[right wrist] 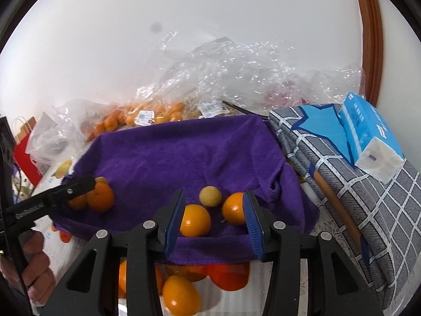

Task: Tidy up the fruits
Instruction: 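Open the right tool over the towel while the left tool releases its orange, then close the right tool on an orange while the left tool grasps a large orange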

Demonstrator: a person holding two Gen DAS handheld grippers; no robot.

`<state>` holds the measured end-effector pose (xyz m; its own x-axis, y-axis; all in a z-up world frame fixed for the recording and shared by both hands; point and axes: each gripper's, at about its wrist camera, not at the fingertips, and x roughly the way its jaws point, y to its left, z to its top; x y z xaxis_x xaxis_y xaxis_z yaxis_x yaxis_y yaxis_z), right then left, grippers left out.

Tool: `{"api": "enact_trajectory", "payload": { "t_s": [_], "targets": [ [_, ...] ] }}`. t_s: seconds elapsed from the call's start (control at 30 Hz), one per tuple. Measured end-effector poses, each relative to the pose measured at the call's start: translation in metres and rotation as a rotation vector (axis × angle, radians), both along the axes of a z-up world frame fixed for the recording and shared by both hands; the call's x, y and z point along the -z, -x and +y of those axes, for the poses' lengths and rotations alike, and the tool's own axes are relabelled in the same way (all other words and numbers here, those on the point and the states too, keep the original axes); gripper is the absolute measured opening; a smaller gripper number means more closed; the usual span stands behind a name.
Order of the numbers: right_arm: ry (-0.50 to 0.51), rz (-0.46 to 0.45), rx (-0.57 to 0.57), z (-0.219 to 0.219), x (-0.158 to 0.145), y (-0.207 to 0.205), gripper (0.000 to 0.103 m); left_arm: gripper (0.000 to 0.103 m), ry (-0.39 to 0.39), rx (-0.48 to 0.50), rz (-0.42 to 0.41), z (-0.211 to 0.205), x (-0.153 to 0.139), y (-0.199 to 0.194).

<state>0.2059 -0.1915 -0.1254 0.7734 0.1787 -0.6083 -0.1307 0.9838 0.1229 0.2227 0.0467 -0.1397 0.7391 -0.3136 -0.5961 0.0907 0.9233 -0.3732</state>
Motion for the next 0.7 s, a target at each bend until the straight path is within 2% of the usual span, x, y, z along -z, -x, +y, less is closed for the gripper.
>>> {"api": "enact_trajectory", "payload": {
  "t_s": [0.13,0.33,0.4,0.5,0.57,0.7],
  "targets": [
    [0.017,-0.012,0.012,0.000,-0.005,0.014,0.046,0.044,-0.006,-0.015,0.000,0.002,0.000,-0.001],
    [-0.040,0.057,-0.009,-0.007,0.011,0.035,0.046,0.044,0.018,-0.033,0.011,0.006,-0.001,-0.002],
    [-0.025,0.083,-0.014,-0.006,0.020,0.042,0.046,0.044,0.024,-0.035,0.012,0.007,0.000,-0.003],
    [-0.082,0.093,-0.043,-0.010,0.024,0.053,0.046,0.044,0.023,-0.038,0.012,0.008,0.000,-0.002],
    [-0.101,0.102,-0.091,-0.008,0.024,0.059,0.046,0.044,0.018,-0.045,0.009,0.008,-0.001,0.000],
    [-0.045,0.106,-0.116,0.001,0.029,0.063,0.046,0.044,-0.043,-0.064,-0.016,0.006,-0.003,0.007]
  ]
}}
